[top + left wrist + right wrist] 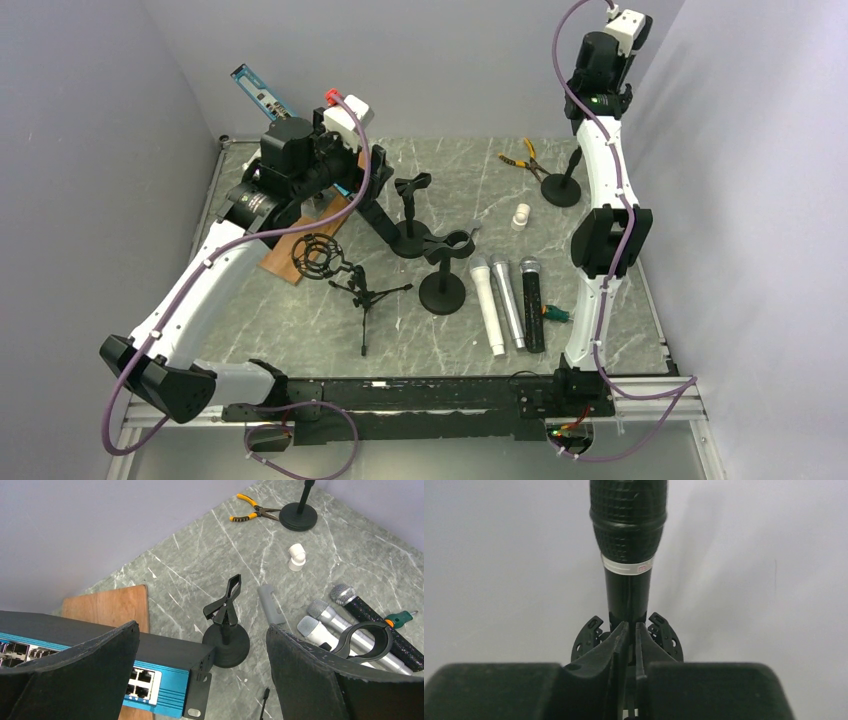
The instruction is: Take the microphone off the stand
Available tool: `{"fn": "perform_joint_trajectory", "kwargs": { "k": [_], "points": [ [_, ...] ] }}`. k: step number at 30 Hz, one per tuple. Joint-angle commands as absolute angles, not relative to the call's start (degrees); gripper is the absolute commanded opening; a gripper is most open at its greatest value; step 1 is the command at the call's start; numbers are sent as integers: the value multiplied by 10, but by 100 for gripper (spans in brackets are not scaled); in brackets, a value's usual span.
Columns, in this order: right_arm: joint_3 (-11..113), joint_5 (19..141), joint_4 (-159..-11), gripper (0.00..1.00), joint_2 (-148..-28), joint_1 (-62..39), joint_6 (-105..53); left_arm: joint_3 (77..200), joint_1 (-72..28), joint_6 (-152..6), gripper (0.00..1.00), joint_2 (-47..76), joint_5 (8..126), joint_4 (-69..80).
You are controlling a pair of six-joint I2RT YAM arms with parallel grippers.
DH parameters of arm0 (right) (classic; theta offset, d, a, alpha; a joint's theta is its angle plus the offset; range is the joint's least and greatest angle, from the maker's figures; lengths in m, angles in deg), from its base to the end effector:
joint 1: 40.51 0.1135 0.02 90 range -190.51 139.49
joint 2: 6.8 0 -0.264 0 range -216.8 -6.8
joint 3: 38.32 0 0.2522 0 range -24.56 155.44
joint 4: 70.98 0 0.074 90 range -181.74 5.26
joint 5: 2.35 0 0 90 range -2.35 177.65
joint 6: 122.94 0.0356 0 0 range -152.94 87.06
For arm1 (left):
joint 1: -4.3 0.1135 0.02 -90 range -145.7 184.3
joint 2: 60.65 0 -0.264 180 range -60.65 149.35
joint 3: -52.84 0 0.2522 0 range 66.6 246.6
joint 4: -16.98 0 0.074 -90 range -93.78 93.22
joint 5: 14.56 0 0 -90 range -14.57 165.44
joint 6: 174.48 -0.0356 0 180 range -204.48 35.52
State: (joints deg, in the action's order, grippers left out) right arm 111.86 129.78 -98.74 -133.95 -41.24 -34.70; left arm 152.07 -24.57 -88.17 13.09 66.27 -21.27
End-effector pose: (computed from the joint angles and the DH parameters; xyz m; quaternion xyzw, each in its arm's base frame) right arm 0.5112 -0.0304 0.4143 0.2373 0.6887 -0.2781 0.6262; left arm 0.2426 -0.1402 0.4514 0.2662 0.7336 -0.1966 0.5936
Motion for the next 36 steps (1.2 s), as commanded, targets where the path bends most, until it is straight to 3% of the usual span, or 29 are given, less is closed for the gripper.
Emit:
{"fn": "perform_joint_trajectory", "kwargs": {
  "k": [1,5,10,11,17,19,22,30,36],
  "points": [
    [1133,1265,-925,10,-1297,-416,-371,1519,-248,-887,99,131,655,-193],
    [1151,1249,-917,0,-1293,-416,-386,1520,-248,-885,99,132,652,-193],
    [1122,1232,-913,0,-1263,-415,-382,1520,-247,-885,99,132,651,-192],
    [1113,1232,-912,6,-1256,-414,-376,1520,-247,-885,99,132,651,-193],
    [1083,1264,-932,72,-1243,-415,-356,1522,-248,-883,99,134,645,-194],
    [1074,1277,-940,85,-1243,-415,-345,1522,-249,-883,100,133,644,-194],
    [1055,1282,-932,95,-1249,-414,-346,1520,-250,-883,99,133,644,-193],
    [1129,1314,-929,100,-1327,-416,-373,1519,-262,-887,99,137,650,-192],
    [1138,1331,-882,92,-1351,-420,-410,1521,-264,-885,99,147,646,-195]
  ]
}}
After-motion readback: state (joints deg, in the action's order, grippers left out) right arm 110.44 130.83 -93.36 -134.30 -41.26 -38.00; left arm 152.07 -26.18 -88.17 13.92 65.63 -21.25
